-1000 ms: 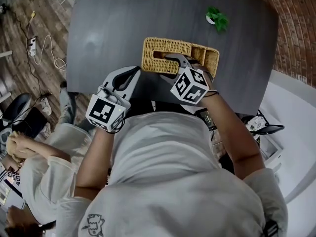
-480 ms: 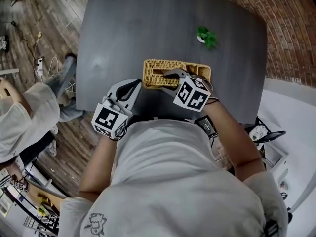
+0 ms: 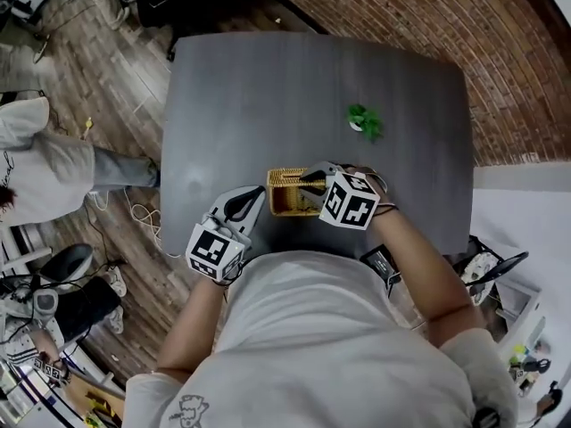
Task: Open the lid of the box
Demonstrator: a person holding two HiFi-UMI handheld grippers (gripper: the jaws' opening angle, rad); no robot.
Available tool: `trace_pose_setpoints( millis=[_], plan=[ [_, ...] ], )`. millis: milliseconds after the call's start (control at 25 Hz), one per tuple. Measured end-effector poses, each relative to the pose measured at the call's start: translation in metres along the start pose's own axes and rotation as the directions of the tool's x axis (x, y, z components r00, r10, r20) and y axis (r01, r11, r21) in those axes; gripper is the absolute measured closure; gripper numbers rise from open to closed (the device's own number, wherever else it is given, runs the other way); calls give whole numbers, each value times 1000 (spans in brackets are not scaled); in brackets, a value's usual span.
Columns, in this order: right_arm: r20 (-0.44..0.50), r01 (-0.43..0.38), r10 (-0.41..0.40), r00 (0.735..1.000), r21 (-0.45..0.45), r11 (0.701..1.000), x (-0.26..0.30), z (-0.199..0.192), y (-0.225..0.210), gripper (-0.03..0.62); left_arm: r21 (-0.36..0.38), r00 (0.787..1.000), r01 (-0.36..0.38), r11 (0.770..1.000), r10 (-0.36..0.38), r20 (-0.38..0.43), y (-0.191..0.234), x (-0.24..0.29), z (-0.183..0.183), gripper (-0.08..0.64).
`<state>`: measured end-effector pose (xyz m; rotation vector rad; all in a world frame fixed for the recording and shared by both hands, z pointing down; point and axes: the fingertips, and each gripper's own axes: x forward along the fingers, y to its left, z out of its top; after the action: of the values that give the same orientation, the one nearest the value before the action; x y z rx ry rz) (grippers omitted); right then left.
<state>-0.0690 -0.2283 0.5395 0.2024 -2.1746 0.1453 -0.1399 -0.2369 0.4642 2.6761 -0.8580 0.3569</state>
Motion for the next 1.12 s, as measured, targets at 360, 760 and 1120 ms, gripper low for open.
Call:
trace_pose_setpoints(
  millis=[360,760,1120],
  plan=[
    [-16,0,0,1000,-24,1000,-6,7,-45,545,35,999,22,999,-21,-27,17,19,10,549],
    [-23,10,-10,1000,6,1000,8,4,-103,532,26,999,16,1000,-15,-48,38,35,3,549],
    [-25,-3,3,1000,18,1000,27,-8,-133,529,2,998,2,1000,-1,-65,55,44,-8,549]
  ],
)
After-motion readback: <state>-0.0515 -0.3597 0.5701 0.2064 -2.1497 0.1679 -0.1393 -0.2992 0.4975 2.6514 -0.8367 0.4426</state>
